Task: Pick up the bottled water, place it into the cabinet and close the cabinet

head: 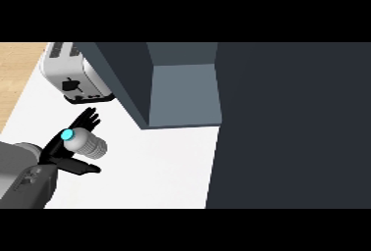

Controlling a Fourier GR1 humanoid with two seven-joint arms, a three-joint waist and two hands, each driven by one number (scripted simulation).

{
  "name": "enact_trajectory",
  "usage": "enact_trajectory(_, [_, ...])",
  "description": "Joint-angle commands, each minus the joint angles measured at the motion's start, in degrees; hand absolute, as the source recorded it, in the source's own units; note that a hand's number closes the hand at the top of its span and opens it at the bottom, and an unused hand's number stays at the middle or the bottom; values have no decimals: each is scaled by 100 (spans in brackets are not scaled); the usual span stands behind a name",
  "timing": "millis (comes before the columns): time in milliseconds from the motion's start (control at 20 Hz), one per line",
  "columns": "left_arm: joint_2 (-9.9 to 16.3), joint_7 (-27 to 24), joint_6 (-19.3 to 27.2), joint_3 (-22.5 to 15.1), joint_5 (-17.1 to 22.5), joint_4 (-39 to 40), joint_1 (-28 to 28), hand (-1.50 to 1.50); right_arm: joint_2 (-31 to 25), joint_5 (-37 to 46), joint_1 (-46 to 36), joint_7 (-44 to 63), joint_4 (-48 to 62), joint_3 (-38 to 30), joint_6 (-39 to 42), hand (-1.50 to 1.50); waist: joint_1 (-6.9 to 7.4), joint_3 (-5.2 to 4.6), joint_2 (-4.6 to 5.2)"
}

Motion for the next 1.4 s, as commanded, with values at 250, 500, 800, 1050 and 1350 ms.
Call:
enact_trajectory(250, [-165, -655, -1159, -141, 65, 257, -348, 150, -217, 168, 119, 181, -480, -42, -54, -150, -21, 7, -13])
enact_trajectory(500, [-288, -1713, -250, -782, -605, -377, -93, 150, -257, 160, 158, 249, -524, 106, -116, -150, -13, 2, -32])
enact_trajectory(800, [-442, -2092, 595, -705, -530, -430, -18, 150, -398, 262, 267, 426, -813, -11, -255, -150, 138, 21, -55])
enact_trajectory(1050, [-1718, -1464, 3037, 0, 61, -854, 250, 150, -337, 82, 343, 10, -422, -129, -341, -150, 254, 41, -112])
enact_trajectory(1350, [-2079, -934, 3290, -956, 919, -2035, 746, 150, -358, 396, 682, -501, -90, 404, -323, -150, 269, 45, -121])
